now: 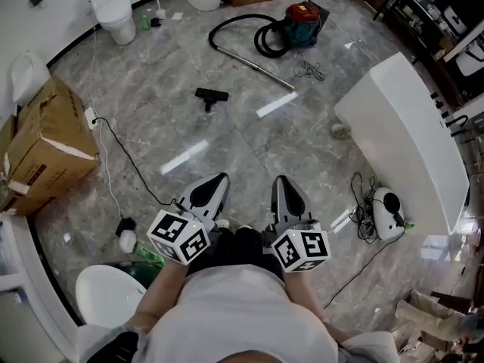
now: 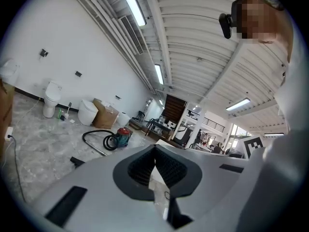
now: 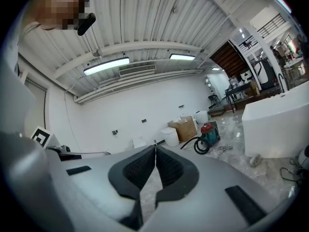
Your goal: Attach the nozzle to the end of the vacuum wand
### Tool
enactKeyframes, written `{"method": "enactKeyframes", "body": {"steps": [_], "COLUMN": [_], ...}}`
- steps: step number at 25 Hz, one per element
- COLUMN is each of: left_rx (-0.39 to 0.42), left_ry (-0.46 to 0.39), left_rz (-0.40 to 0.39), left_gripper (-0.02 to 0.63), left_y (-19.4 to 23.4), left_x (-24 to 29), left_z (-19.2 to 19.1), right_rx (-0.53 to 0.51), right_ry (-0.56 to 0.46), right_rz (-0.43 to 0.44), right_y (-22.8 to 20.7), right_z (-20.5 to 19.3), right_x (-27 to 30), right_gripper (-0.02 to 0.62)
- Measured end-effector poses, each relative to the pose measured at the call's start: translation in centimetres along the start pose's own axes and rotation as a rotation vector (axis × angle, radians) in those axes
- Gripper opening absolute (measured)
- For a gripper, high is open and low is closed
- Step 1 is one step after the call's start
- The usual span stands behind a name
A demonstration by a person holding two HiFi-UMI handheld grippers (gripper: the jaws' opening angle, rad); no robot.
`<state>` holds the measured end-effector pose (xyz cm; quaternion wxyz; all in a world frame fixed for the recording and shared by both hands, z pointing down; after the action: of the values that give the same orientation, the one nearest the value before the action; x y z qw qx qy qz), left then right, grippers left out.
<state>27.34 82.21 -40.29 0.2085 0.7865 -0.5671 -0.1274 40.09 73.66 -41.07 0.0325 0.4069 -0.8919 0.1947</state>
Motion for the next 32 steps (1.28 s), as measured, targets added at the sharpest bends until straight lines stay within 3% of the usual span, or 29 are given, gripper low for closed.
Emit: {"method": "enactKeyframes", "body": {"steps": [21, 32], "left_rx": [-0.008, -0.052], "left_ry": [0.051, 0.052], "left_rz": [-0.065, -0.037], "left_gripper": [0.008, 0.008], "left_y": [3.7, 7.2], "left_x": [-1.7, -0.7], "left_z": [0.4, 0.8], "right_rx": [0.022, 0.023], "right_ry": [0.026, 0.063], "right_rz": [-0.073, -0.065], "right_y": [2.2, 2.5], "right_z": [-2.8, -2.9], "right_x": [1.2, 5.1], "right_gripper": [0.018, 0.018]}}
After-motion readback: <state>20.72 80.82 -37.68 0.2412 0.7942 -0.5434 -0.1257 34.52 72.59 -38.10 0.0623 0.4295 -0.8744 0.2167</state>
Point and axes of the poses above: the fingertips, and each gripper's own axes: x forward along the fingers, y to its left, z out of its top, the point moved 3 cm from there along -x, backward along the fingers, and after that the axes turned 14 degrees about -z, right-handed, at the moved point
